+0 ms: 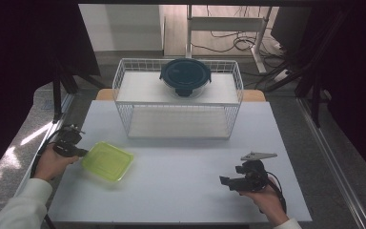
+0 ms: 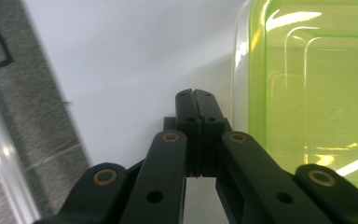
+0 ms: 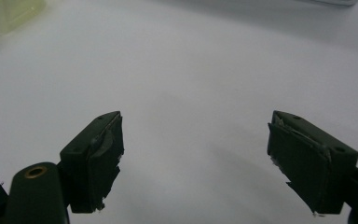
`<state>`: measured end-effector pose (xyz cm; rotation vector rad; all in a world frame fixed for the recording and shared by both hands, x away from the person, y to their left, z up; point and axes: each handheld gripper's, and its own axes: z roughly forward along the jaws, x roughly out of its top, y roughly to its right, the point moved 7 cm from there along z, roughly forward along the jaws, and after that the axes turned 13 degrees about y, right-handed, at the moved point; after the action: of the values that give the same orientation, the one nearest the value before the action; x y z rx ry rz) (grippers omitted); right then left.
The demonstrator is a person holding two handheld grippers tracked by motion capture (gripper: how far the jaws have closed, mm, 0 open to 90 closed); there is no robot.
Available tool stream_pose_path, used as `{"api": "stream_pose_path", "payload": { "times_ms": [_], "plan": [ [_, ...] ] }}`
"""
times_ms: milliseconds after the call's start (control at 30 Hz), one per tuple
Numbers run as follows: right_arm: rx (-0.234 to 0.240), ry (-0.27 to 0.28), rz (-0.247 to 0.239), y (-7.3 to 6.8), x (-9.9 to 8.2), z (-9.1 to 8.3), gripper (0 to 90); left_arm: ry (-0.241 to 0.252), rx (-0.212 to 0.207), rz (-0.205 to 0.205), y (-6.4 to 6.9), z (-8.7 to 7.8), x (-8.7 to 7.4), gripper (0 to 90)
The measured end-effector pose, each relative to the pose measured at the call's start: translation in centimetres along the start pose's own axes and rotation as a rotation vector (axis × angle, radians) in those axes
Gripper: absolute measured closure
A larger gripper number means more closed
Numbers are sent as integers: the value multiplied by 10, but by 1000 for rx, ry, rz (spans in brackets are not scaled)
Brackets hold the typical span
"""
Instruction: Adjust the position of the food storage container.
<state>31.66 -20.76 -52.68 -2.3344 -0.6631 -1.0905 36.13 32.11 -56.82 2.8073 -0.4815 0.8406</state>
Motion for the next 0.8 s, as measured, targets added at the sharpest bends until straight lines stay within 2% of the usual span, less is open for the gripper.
{"api": "stream_pose_path", "payload": {
  "times_ms": [100,133,167,200,233,267,333,500,533,633,700,733,800],
  "plan": [
    [-1,1,-2,0,0,0,183,13,-47,0,16,1,-2,898],
    [-1,1,-2,0,0,0,183,13,-47,0,16,1,-2,898],
    [-3,-1,0,0,0,0,183,14,-59,1,24,1,-2,898],
    [-3,-1,0,0,0,0,183,14,-59,1,24,1,-2,898],
    [-3,0,1,0,0,0,183,13,-71,6,32,1,-3,898],
    [-3,0,1,0,0,0,183,13,-71,6,32,1,-3,898],
    [-4,-1,0,0,0,0,182,17,-98,10,46,2,-4,898],
    [-4,4,-1,0,1,-1,183,6,-130,28,65,4,-8,898],
    [-4,4,0,0,1,-1,183,6,-130,28,65,4,-8,897],
    [-4,4,1,0,1,-1,183,-3,-155,51,85,4,-10,897],
    [-5,3,0,-1,1,-1,183,-5,-164,57,91,4,-10,897],
    [-5,4,-1,0,1,-1,183,-2,-179,72,101,4,-8,897],
    [-5,4,0,-1,1,-1,183,-3,-183,75,105,5,-7,897]
  ]
}}
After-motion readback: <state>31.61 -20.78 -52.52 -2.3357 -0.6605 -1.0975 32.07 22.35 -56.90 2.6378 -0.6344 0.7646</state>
